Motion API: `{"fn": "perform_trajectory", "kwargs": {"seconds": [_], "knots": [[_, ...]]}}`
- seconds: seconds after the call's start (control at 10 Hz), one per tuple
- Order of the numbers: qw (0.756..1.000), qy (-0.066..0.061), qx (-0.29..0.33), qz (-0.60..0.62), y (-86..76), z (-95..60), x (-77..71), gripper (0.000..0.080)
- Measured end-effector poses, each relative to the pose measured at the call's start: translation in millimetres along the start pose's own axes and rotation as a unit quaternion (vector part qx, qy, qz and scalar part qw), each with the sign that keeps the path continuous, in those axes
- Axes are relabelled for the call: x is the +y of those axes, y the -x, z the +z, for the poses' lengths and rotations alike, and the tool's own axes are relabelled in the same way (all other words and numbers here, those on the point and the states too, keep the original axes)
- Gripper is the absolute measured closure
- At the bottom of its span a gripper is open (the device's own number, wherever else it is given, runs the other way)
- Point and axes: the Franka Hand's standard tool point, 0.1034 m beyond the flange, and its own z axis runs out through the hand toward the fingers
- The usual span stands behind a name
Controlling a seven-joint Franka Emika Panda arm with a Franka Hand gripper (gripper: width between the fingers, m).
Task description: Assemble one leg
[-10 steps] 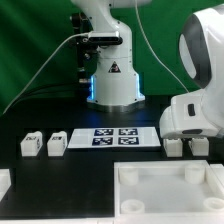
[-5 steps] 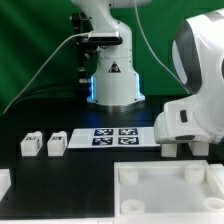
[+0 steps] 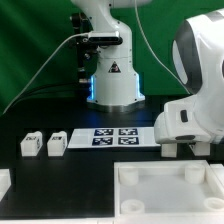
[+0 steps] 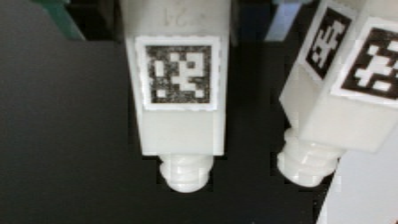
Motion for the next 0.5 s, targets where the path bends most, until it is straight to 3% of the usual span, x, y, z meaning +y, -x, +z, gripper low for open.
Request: {"fn": "perform_trajectory", "kwargs": {"seconds": [0.5], "knots": [[1.0, 0.0, 0.0, 0.0, 0.0, 0.0, 0.0, 0.0511]]}}
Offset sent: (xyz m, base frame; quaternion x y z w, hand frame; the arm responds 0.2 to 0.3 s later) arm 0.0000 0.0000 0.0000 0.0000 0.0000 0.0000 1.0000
